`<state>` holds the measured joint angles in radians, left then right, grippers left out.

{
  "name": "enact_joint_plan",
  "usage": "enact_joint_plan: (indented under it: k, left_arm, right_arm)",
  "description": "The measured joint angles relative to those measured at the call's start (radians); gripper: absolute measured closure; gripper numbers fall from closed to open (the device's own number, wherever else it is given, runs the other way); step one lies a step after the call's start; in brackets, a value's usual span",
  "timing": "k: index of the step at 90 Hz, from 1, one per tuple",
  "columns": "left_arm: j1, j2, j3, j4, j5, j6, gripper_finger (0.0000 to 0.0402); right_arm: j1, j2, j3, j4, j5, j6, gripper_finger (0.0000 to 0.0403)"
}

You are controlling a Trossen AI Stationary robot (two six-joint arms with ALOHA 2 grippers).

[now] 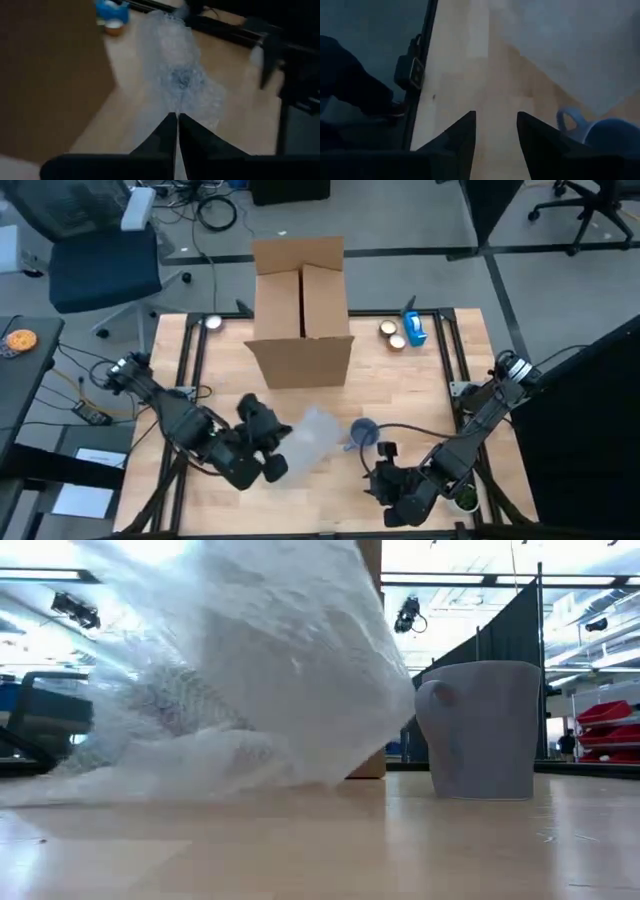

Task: Wrap mug
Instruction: Wrap the blue mug with bubble wrap

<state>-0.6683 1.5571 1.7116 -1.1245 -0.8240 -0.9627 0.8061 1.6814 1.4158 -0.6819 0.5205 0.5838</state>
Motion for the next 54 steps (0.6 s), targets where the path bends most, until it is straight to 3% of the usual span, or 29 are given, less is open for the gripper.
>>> enact_joint_plan:
  k: [31,54]
  left_arm:
    - [-0.136,-0.17,0.001,-0.018,-0.074,-0.096,0.0402]
    - [-0.261,-0.324,0.002,0.208,-0.394,0.166,0.0402]
  right_arm:
    - [0.013,0.0,0.0,-0.001,0.0,0.002,0.0284]
    - [0.009,0.0,0.0,-0.001,0.002,0.001,0.0284]
